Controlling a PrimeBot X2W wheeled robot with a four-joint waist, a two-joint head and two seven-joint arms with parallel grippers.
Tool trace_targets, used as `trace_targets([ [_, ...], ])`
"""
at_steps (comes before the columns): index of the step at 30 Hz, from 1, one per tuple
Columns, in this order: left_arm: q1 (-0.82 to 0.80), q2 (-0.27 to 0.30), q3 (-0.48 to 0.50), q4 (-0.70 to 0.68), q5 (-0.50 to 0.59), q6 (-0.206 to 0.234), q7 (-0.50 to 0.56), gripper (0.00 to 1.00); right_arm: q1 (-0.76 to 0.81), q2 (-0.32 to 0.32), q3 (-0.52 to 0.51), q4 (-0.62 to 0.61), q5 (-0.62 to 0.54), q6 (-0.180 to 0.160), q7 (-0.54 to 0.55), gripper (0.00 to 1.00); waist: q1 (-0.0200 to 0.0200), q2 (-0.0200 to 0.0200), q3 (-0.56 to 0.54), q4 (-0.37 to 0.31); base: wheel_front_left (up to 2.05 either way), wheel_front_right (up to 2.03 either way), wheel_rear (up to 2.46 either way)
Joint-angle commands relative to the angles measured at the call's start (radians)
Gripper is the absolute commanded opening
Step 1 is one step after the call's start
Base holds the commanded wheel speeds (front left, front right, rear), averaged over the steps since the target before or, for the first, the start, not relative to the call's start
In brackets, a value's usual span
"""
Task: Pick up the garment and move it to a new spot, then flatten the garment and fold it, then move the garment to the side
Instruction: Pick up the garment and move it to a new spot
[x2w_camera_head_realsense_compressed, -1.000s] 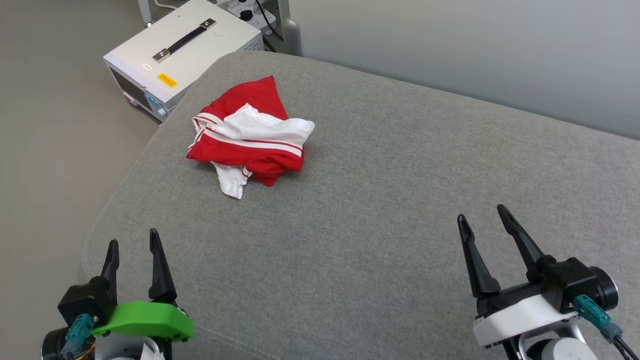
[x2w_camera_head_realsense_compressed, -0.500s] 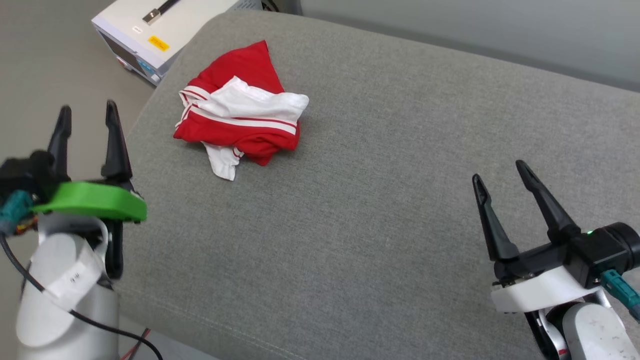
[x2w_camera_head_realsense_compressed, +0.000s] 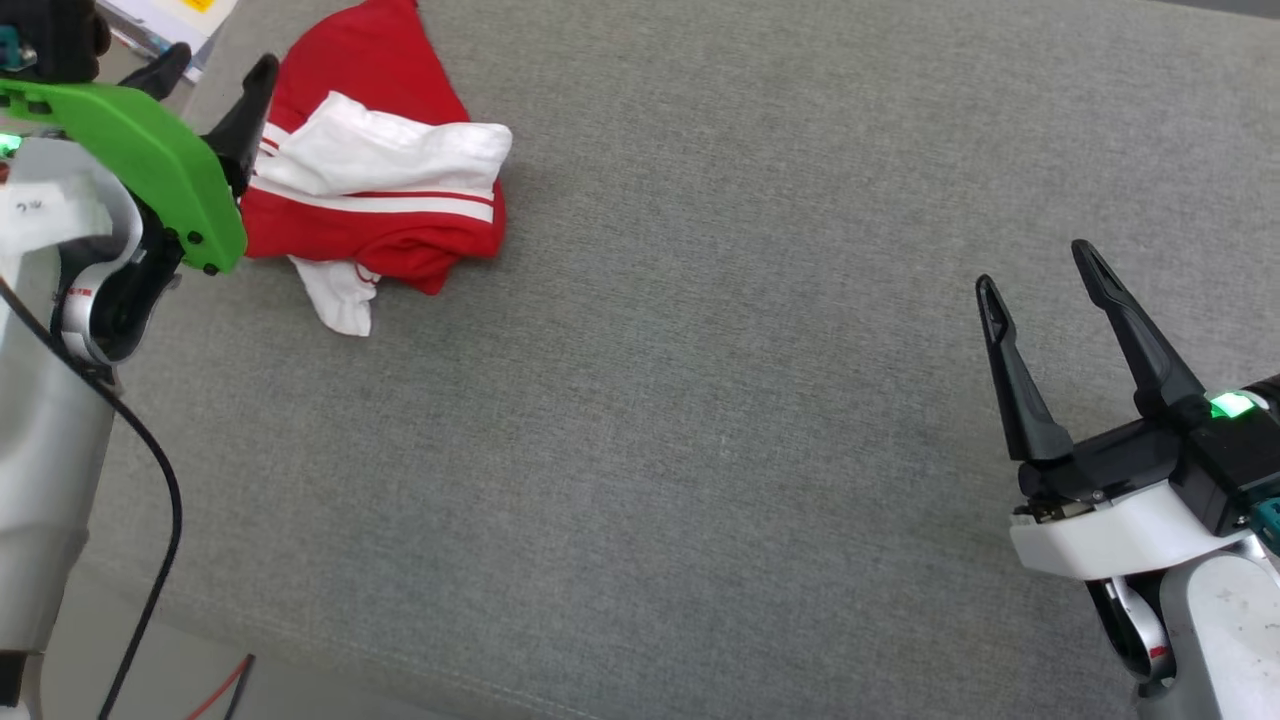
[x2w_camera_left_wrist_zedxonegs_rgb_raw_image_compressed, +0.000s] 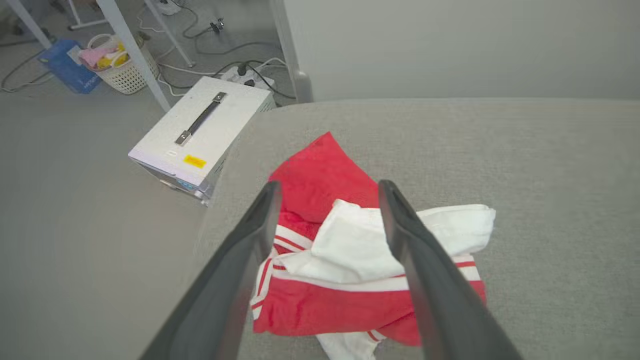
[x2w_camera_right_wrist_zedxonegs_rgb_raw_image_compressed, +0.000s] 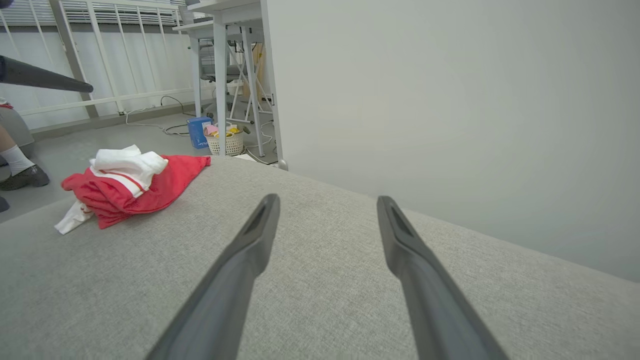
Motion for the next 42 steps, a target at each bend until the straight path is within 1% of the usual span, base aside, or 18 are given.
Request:
trace_targets([
  [1, -0.029, 0.015, -0.029, 0.005, -0.027, -0.003, 0.044, 1.0, -0.022, -0.005, -0.001, -0.006, 0.005, -0.001, -0.006, 1.0, -0.0002, -0.0001, 0.031, -0.034, 0.0, 0.0, 0.0],
  [4, -0.056, 0.048, -0.12, 0.007, -0.089, -0.003, 0.185, 1.0, -0.029, -0.009, -0.003, -0.004, 0.007, -0.001, -0.006, 1.0, -0.0002, -0.0001, 0.047, -0.054, 0.0, 0.0, 0.0],
  [6, -0.07, 0.071, -0.174, 0.004, -0.114, -0.003, 0.256, 1.0, -0.035, -0.011, -0.004, -0.007, 0.007, -0.001, -0.006, 1.0, -0.0002, -0.0001, 0.059, -0.067, 0.0, 0.0, 0.0],
  [10, -0.087, 0.095, -0.262, 0.003, -0.17, -0.003, 0.356, 1.0, -0.047, -0.013, -0.014, -0.011, 0.005, -0.001, -0.006, 1.0, -0.0002, -0.0001, 0.089, -0.091, 0.0, 0.0, 0.0],
  [13, -0.097, 0.11, -0.321, 0.032, -0.175, -0.003, 0.4, 1.0, -0.057, -0.013, -0.013, -0.01, 0.004, -0.001, -0.006, 1.0, -0.0002, -0.0001, 0.111, -0.108, 0.0, 0.0, 0.0],
  [18, -0.096, 0.102, -0.403, 0.111, -0.209, -0.003, 0.446, 1.0, -0.07, -0.009, -0.015, -0.002, 0.004, -0.001, -0.006, 1.0, -0.0002, -0.0001, 0.138, -0.132, 0.0, 0.0, 0.0],
  [23, -0.09, 0.094, -0.465, 0.168, -0.236, -0.003, 0.438, 1.0, -0.076, 0.0, -0.014, 0.01, 0.004, -0.001, -0.006, 1.0, -0.0002, -0.0001, 0.139, -0.143, 0.0, 0.0, 0.0],
  [24, -0.092, 0.096, -0.476, 0.174, -0.235, -0.003, 0.423, 0.38, -0.076, 0.004, -0.016, 0.013, 0.005, -0.001, -0.006, 1.0, -0.0002, -0.0001, 0.133, -0.144, 0.0, 0.0, 0.0],
  [25, -0.093, 0.097, -0.483, 0.176, -0.239, -0.003, 0.409, 0.0, -0.074, 0.007, -0.017, 0.015, 0.005, -0.001, -0.006, 1.0, -0.0002, -0.0001, 0.127, -0.144, 0.0, 0.0, 0.0],
  [27, -0.103, 0.104, -0.491, 0.171, -0.241, -0.003, 0.361, 0.0, -0.069, 0.014, -0.021, 0.017, 0.005, -0.001, -0.006, 1.0, -0.0002, -0.0001, 0.109, -0.141, 0.0, 0.0, 0.0],
  [33, -0.155, 0.148, -0.496, 0.112, -0.206, -0.003, 0.166, 0.0, -0.04, 0.04, -0.034, 0.026, 0.012, -0.001, -0.006, 1.0, -0.0002, -0.0001, 0.022, -0.131, 0.0, 0.0, 0.0],
  [37, -0.187, 0.176, -0.503, 0.053, -0.179, -0.003, 0.099, 0.0, -0.023, 0.063, -0.036, 0.03, 0.014, -0.001, -0.006, 1.0, -0.0002, -0.0001, -0.03, -0.137, 0.0, 0.0, 0.0],
  [40, -0.205, 0.188, -0.515, 0.0, -0.157, -0.003, 0.079, 0.0, -0.019, 0.079, -0.035, 0.03, 0.016, -0.001, -0.006, 1.0, -0.0002, -0.0001, -0.059, -0.154, 0.0, 0.0, 0.0],
  [42, -0.216, 0.185, -0.529, -0.045, -0.139, -0.003, 0.073, 0.0, -0.015, 0.091, -0.036, 0.029, 0.016, -0.001, -0.006, 1.0, -0.0002, -0.0001, -0.074, -0.172, 0.0, 0.0, 0.0],
])
